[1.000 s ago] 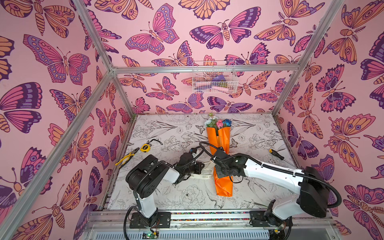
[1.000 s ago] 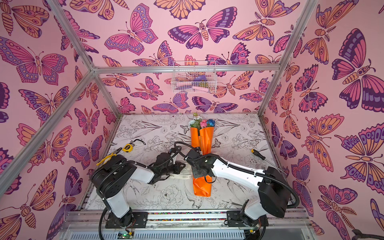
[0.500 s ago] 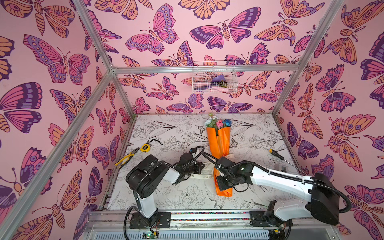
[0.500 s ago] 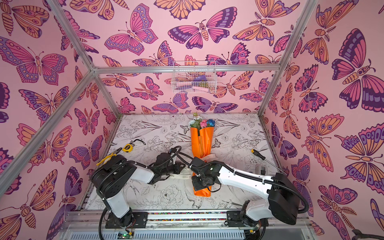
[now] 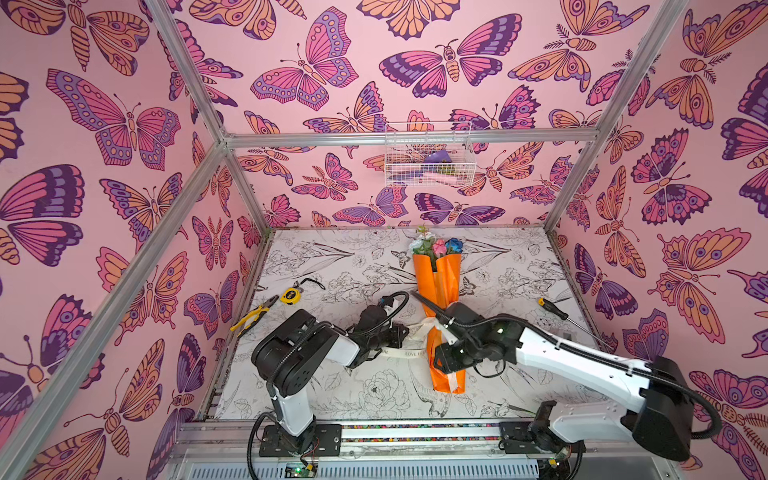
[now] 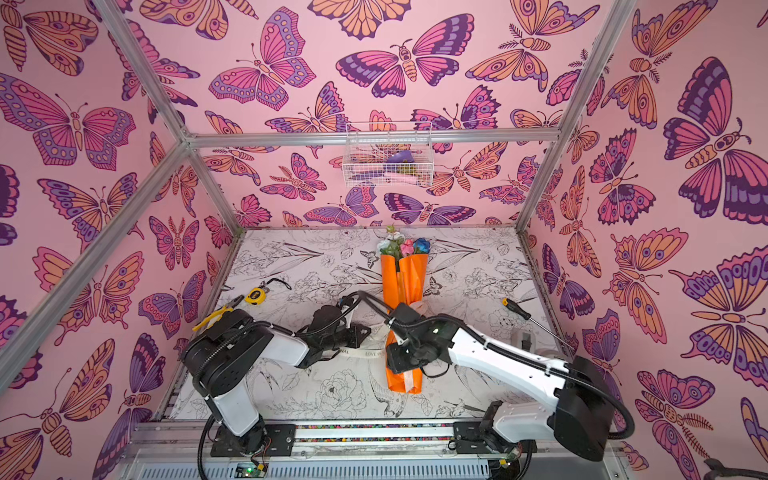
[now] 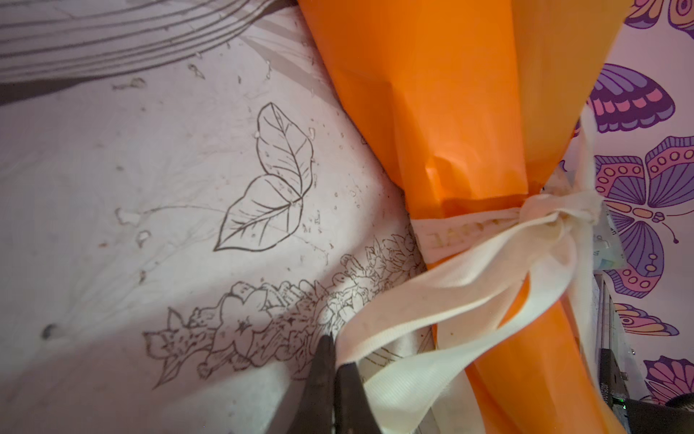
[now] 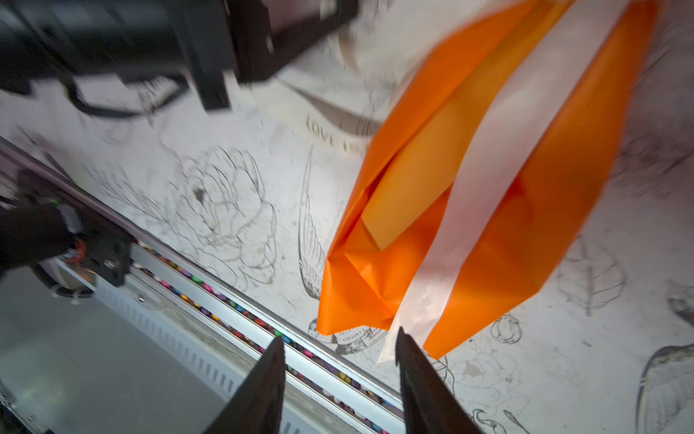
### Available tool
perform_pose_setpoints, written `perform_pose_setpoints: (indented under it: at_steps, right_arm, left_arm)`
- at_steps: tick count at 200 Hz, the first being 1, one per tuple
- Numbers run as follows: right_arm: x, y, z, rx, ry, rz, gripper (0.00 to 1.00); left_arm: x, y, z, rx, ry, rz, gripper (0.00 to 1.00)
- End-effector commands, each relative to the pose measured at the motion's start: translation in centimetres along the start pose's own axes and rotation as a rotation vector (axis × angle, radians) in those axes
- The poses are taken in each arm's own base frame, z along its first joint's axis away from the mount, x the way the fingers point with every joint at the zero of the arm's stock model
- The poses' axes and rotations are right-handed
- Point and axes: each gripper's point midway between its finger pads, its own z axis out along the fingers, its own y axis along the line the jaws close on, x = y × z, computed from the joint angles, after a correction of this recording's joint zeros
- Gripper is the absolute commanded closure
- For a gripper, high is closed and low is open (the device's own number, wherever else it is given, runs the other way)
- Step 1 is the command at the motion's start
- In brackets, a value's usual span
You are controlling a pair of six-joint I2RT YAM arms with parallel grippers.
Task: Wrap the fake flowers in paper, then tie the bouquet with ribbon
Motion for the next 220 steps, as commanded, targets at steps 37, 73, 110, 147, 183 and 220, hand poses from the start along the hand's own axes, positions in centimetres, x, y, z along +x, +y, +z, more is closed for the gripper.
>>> perform_pose_setpoints:
  at_steps: [37, 73, 110, 147, 183, 220]
  right_arm:
    - [-8.2, -8.3, -6.4, 0.158, -0.349, 0.219, 0.44]
    - [-10.9, -10.3, -5.3, 0.077, -0.388, 0.313, 0.47]
    - [-12.0, -10.4, -0.9, 0.005, -0.387, 0.352, 0.5]
    - [-12.6, -11.2, 1.6, -0.02, -0.421, 0.42, 0.5]
    - [-12.8, -11.6, 2.6, -0.027, -0.442, 0.446, 0.5]
    - [-12.9, -12.0, 4.1, -0.035, -0.428, 0.482, 0.49]
  left_arm:
    - [-0.1, -0.3, -0.4, -0.005, 0.008, 0.031, 1.0]
    - [-0.1, -0.3, -0.4, -0.007, 0.006, 0.03, 1.0]
    - [0.0, -0.3, -0.4, -0.009, 0.008, 0.032, 1.0]
    - [0.0, -0.4, -0.5, -0.006, 0.007, 0.038, 1.0]
    - [0.0, -0.4, -0.4, -0.006, 0.008, 0.04, 1.0]
    - [0.0, -0.4, -0.3, -0.005, 0.011, 0.039, 1.0]
